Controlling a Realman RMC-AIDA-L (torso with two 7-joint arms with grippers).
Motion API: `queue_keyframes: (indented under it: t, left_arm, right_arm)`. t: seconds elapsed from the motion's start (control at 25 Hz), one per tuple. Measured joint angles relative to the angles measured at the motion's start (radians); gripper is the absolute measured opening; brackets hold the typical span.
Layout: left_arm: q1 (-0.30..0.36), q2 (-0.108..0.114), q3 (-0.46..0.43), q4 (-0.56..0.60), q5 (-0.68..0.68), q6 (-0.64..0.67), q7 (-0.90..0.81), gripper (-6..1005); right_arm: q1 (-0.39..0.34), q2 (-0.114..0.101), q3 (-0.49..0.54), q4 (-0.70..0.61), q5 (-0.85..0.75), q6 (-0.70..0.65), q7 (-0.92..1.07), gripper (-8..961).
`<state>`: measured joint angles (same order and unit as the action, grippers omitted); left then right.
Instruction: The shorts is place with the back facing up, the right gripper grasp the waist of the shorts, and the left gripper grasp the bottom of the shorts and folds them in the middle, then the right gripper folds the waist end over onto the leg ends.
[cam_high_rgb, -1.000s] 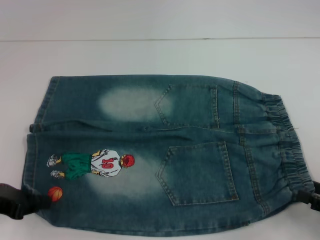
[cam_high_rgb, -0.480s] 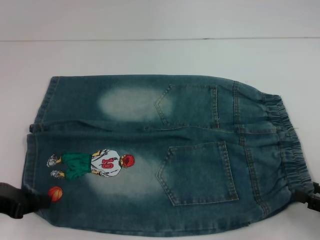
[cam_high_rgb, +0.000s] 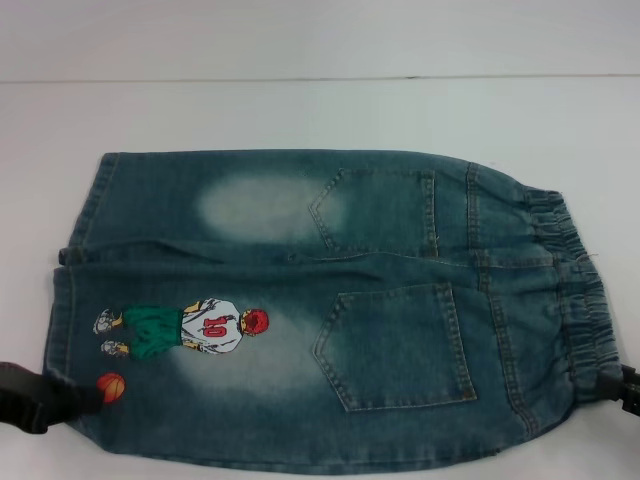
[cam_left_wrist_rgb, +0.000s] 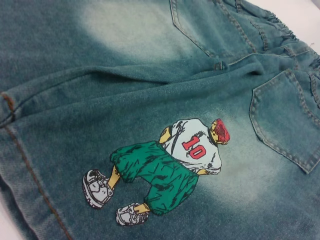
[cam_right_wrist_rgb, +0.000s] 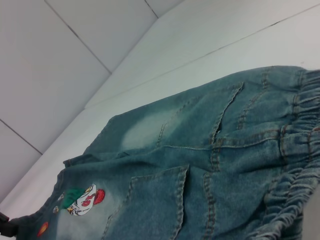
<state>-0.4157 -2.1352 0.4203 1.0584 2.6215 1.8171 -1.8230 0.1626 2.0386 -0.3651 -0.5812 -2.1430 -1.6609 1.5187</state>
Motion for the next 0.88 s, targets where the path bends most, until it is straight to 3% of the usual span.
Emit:
queue_keyframes:
  t: [0.52,0.88]
  left_arm:
    - [-0.005,0.005,0.000,-0.012,0.000,-0.001,-0.003,38]
    - [-0.012,0.005,-0.001,-0.012,-0.001,-0.007,-0.007,37]
  right_arm:
    - [0.015,-0.002,0.009,-0.002,-0.022,0.002,0.008,98]
    - [0.020,0.000,0.014,-0.005,-0.023,0.007,0.005,40]
